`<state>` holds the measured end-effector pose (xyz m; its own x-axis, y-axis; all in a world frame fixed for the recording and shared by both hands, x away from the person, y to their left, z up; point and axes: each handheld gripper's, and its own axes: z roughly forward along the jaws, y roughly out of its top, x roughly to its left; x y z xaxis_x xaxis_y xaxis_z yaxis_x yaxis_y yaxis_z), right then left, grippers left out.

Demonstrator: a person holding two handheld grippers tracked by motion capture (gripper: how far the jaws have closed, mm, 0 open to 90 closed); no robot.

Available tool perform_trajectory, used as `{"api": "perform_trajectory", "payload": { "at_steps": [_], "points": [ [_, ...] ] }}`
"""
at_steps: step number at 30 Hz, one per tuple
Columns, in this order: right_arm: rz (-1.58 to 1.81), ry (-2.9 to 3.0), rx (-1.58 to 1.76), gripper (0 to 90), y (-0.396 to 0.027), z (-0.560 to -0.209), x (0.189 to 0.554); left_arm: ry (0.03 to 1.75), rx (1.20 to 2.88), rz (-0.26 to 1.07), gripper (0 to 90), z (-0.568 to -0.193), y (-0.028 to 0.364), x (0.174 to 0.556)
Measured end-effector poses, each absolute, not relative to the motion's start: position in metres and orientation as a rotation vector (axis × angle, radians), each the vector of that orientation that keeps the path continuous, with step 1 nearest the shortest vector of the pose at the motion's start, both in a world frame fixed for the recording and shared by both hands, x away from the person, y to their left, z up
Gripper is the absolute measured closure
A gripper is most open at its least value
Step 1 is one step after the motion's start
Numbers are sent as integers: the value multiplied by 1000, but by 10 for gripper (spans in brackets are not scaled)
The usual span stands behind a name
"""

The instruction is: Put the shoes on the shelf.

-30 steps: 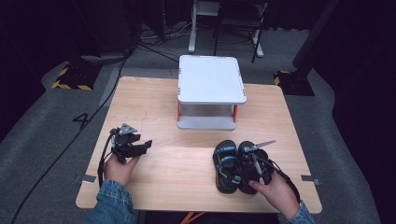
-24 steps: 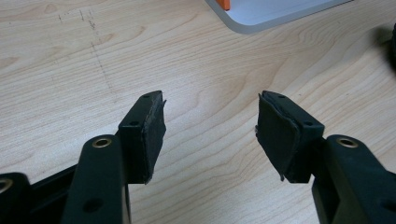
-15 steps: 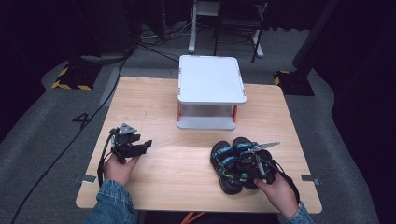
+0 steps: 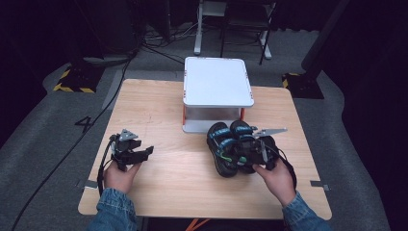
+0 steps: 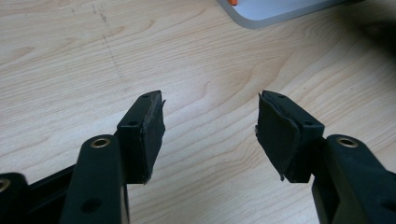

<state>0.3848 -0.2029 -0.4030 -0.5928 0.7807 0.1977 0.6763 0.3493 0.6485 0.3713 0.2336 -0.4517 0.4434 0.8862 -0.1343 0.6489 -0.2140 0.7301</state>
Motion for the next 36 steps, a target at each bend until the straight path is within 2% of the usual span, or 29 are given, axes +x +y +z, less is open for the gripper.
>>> {"api": "perform_trajectory", "payload": {
  "at_steps": [8, 15, 29, 31, 33, 35, 36],
  "points": [
    [1085, 2382, 1311, 821, -168, -409, 441, 1337, 1921, 407, 418, -455, 250, 360],
    [1053, 2317, 1314, 821, -137, -422, 475, 1363, 1899, 409, 418, -454, 257, 351],
    [1019, 2182, 1304, 803, -116, -440, 507, 1361, 1893, 404, 417, -454, 262, 351],
    [1010, 2174, 1244, 771, -113, -440, 507, 1364, 1886, 406, 417, -454, 261, 351],
    [994, 2179, 1198, 683, -110, -438, 507, 1360, 1892, 400, 417, -453, 260, 352],
    [1032, 2175, 1188, 545, -111, -435, 507, 1354, 1895, 403, 417, -453, 259, 352],
    [1049, 2171, 1184, 526, -114, -434, 507, 1351, 1897, 400, 417, -453, 258, 353]
  ]
}}
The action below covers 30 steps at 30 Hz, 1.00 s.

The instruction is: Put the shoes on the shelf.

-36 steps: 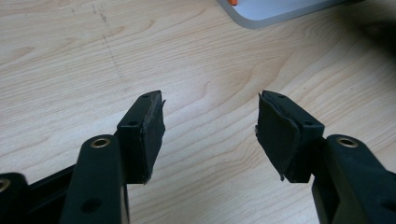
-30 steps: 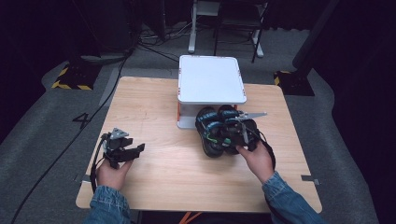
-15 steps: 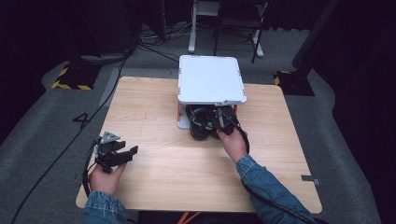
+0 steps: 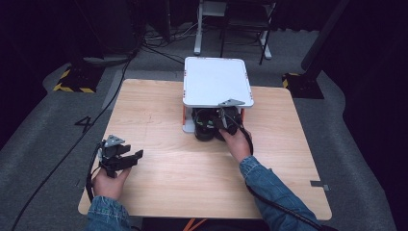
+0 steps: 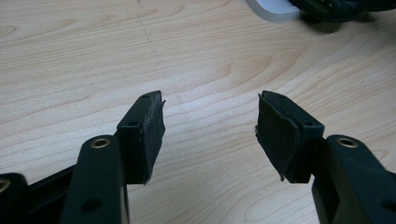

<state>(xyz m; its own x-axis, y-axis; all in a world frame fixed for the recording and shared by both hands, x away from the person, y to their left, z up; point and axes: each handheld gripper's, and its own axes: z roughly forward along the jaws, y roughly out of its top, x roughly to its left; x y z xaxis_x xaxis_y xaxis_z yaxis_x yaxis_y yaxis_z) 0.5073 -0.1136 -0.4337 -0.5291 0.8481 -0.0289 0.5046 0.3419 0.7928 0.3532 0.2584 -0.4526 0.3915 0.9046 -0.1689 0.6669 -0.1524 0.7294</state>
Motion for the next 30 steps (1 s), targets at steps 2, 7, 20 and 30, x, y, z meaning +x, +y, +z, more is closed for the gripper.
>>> {"api": "perform_trajectory", "payload": {
  "at_steps": [2, 7, 20, 30],
  "points": [
    [1075, 2168, 1177, 494, -118, -430, 505, 1352, 1895, 398, 417, -453, 257, 355],
    [1124, 2165, 1104, 459, -128, -421, 492, 1318, 1909, 394, 417, -451, 247, 361],
    [1254, 2232, 906, 474, -168, -386, 442, 1185, 1927, 377, 434, -435, 215, 363],
    [1312, 2313, 878, 450, -205, -394, 407, 1054, 1989, 334, 480, -421, 181, 349]
  ]
}}
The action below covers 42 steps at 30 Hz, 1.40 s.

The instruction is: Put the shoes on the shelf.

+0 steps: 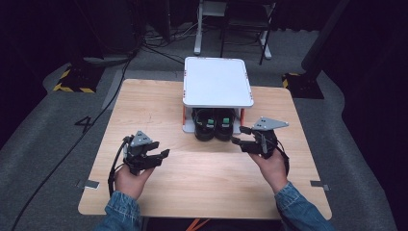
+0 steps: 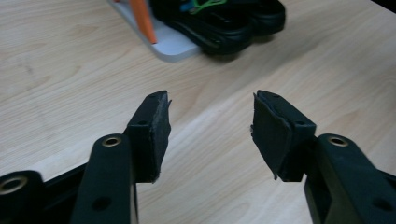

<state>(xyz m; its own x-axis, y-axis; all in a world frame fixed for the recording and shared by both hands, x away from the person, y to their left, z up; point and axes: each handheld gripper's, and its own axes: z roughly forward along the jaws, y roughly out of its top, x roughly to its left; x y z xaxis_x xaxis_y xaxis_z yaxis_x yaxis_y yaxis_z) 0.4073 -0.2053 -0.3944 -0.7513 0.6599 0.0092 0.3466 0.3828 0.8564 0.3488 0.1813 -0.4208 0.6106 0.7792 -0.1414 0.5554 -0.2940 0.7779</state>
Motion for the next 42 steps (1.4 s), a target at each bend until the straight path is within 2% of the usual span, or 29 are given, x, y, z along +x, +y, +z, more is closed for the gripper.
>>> {"api": "perform_trajectory", "payload": {
  "at_steps": [2, 6, 8, 15, 20, 26, 31, 33, 37, 40, 42],
  "points": [
    [1333, 2331, 913, 480, -211, -397, 404, 1034, 2003, 315, 499, -421, 174, 348],
    [1317, 2385, 936, 595, -217, -408, 396, 1006, 2034, 280, 551, -422, 159, 349],
    [1308, 2392, 929, 619, -215, -412, 393, 991, 2053, 244, 563, -425, 147, 354],
    [1253, 2454, 923, 630, -202, -428, 396, 991, 2071, 185, 585, -437, 124, 373],
    [1214, 2469, 980, 653, -195, -446, 411, 1020, 2097, 135, 614, -451, 106, 401],
    [1182, 2451, 994, 672, -190, -460, 426, 1039, 2114, 173, 653, -459, 82, 421],
    [1179, 2437, 1016, 728, -185, -468, 435, 1057, 2119, 170, 683, -467, 66, 438],
    [1175, 2437, 1020, 733, -184, -469, 437, 1063, 2127, 169, 691, -469, 65, 440],
    [1161, 2452, 1058, 739, -179, -475, 451, 1083, 2101, 144, 772, -477, 66, 456],
    [1168, 2458, 1072, 815, -180, -477, 458, 1108, 2061, 143, 790, -481, 67, 461],
    [1178, 2454, 1078, 829, -181, -477, 463, 1128, 2035, 131, 790, -482, 68, 466]
  ]
}}
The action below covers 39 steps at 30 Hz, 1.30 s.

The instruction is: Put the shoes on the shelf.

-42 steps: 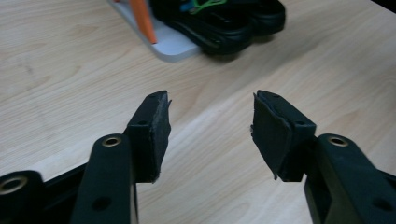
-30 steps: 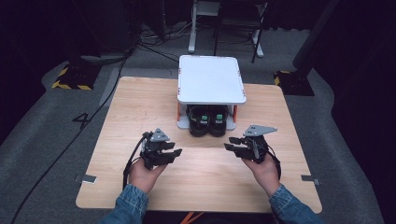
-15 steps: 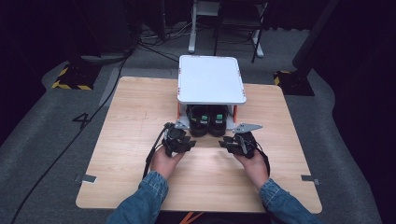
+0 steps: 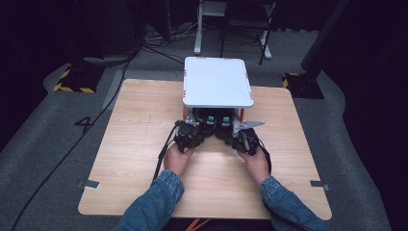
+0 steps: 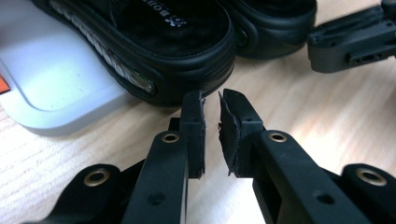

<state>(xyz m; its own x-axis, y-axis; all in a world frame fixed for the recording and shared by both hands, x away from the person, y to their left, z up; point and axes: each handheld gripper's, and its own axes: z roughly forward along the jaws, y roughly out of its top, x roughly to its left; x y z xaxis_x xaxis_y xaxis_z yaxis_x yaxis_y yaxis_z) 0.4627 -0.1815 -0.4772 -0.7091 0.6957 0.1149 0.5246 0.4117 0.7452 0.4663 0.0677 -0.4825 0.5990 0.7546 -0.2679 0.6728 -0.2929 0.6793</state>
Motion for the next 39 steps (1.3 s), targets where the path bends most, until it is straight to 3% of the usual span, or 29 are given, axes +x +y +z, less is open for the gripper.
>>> {"api": "perform_trajectory", "payload": {
  "at_steps": [6, 8, 15, 16, 18, 20, 22, 24, 26, 31, 39],
  "points": [
    [1158, 2422, 1074, 834, -181, -479, 477, 1161, 2078, 164, 769, -480, 57, 487],
    [1147, 2416, 1081, 834, -180, -479, 484, 1158, 2111, 244, 768, -482, 55, 495],
    [1095, 2381, 1093, 834, -179, -476, 508, 1195, 2091, 236, 752, -481, 41, 510],
    [1088, 2374, 1110, 833, -179, -475, 511, 1112, 2169, 318, 752, -479, 47, 517],
    [1084, 2367, 1090, 834, -180, -476, 516, 1045, 2198, 351, 751, -479, 49, 522],
    [1074, 2352, 1059, 835, -180, -478, 518, 1083, 2172, 351, 741, -481, 48, 521],
    [1071, 2350, 1045, 810, -181, -480, 519, 1003, 2246, 400, 676, -479, 50, 523],
    [1081, 2349, 1036, 712, -179, -479, 516, 1104, 2188, 370, 644, -480, 42, 509],
    [1034, 2341, 1006, 672, -175, -475, 509, 1081, 2184, 368, 626, -476, 43, 503],
    [1160, 2340, 984, 623, -181, -463, 489, 1067, 2034, 202, 599, -460, 50, 471],
    [1265, 2331, 913, 517, -195, -434, 457, 950, 2001, 246, 545, -420, 60, 427]
  ]
}}
